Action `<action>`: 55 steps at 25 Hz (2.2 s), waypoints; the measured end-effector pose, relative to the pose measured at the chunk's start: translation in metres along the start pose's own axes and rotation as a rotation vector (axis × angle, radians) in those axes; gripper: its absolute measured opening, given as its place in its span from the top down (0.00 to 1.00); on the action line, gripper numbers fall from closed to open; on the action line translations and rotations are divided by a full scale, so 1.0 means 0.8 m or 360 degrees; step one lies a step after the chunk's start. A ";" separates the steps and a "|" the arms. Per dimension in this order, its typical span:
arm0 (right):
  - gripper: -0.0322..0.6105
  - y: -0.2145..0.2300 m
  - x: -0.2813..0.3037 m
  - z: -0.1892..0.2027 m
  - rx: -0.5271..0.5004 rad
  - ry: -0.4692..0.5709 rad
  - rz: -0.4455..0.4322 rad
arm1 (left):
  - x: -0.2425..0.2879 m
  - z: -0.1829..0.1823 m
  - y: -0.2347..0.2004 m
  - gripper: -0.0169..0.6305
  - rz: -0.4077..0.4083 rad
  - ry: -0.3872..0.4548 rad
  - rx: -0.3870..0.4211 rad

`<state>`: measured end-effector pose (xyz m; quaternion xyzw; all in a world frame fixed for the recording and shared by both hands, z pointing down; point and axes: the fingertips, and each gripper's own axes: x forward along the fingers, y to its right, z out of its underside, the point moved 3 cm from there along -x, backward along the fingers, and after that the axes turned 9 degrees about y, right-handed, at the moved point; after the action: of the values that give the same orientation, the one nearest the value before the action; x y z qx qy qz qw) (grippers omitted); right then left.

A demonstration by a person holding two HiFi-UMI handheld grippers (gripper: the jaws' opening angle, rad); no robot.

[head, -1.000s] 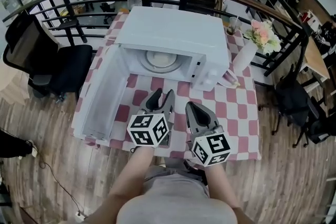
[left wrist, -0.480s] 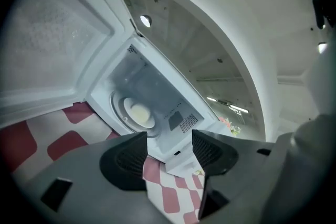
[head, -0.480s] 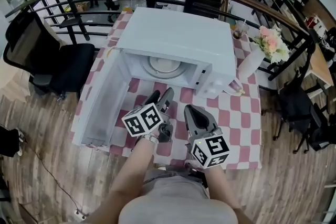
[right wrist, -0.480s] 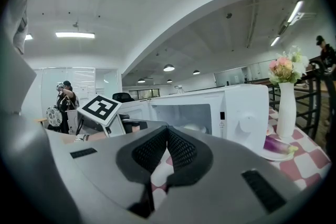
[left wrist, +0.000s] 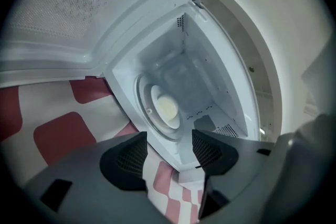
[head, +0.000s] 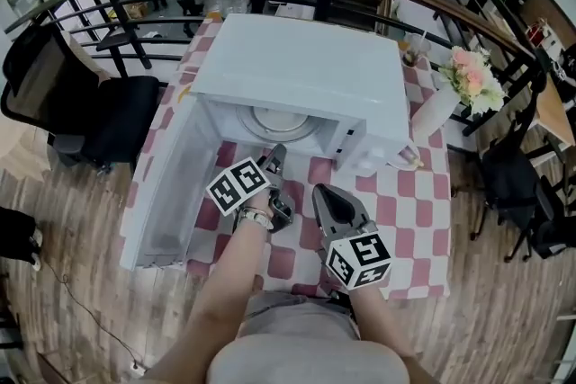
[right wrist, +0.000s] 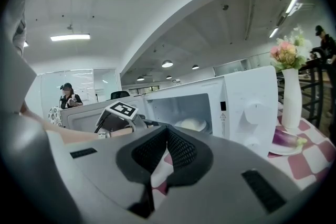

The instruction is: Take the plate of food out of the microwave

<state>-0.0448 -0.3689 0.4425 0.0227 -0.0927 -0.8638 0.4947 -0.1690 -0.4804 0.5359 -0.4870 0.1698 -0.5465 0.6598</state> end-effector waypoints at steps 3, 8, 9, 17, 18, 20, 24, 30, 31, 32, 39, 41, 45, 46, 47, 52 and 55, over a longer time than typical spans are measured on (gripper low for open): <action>0.91 0.008 0.003 0.009 0.0023 -0.0027 0.0015 | 0.015 -0.002 -0.017 0.58 -0.0121 -0.0018 -0.0066; 0.91 0.017 0.010 0.021 0.0054 -0.0061 0.0022 | 0.041 -0.008 -0.035 0.58 -0.0261 -0.0046 -0.0274; 0.91 0.018 0.011 0.023 0.0057 -0.0067 0.0023 | 0.046 -0.009 -0.038 0.57 -0.0285 -0.0050 -0.0304; 0.91 0.032 0.018 0.037 0.0100 -0.0109 0.0054 | 0.075 -0.010 -0.053 0.44 -0.0404 -0.0077 -0.0465; 0.91 0.034 0.019 0.038 0.0106 -0.0113 0.0057 | 0.078 -0.008 -0.054 0.44 -0.0409 -0.0087 -0.0490; 0.91 0.036 0.021 0.041 0.0115 -0.0122 0.0060 | 0.084 -0.006 -0.056 0.42 -0.0422 -0.0105 -0.0537; 0.91 0.042 0.024 0.046 0.0131 -0.0142 0.0077 | 0.095 -0.005 -0.064 0.41 -0.0545 -0.0110 -0.0586; 0.91 0.054 0.021 0.048 0.0150 -0.0157 0.0108 | 0.108 -0.007 -0.064 0.41 -0.0639 -0.0097 -0.0656; 0.91 0.054 0.020 0.048 0.0150 -0.0158 0.0105 | 0.109 -0.006 -0.064 0.41 -0.0652 -0.0097 -0.0668; 0.91 0.053 0.020 0.049 0.0149 -0.0160 0.0099 | 0.111 -0.005 -0.065 0.41 -0.0666 -0.0098 -0.0675; 0.91 0.042 0.020 0.052 0.0128 -0.0178 0.0043 | 0.112 -0.003 -0.071 0.41 -0.0679 -0.0094 -0.0672; 0.91 0.040 0.020 0.052 0.0129 -0.0178 0.0034 | 0.110 -0.002 -0.073 0.41 -0.0679 -0.0090 -0.0686; 0.91 0.038 0.023 0.050 0.0135 -0.0161 0.0019 | 0.108 -0.003 -0.074 0.41 -0.0671 -0.0089 -0.0691; 0.91 0.038 0.023 0.050 0.0134 -0.0160 0.0018 | 0.108 -0.003 -0.074 0.41 -0.0671 -0.0090 -0.0691; 0.91 0.038 0.023 0.050 0.0135 -0.0161 0.0017 | 0.107 -0.002 -0.075 0.41 -0.0672 -0.0093 -0.0693; 0.91 0.035 0.024 0.048 0.0136 -0.0157 0.0006 | 0.099 0.000 -0.076 0.41 -0.0673 -0.0103 -0.0715; 0.91 0.032 0.024 0.047 0.0135 -0.0153 -0.0004 | 0.095 0.002 -0.076 0.42 -0.0666 -0.0120 -0.0716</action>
<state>-0.0377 -0.3926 0.4853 0.0022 -0.1528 -0.8599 0.4871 -0.1753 -0.5423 0.6102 -0.6651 0.1579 -0.6007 0.4145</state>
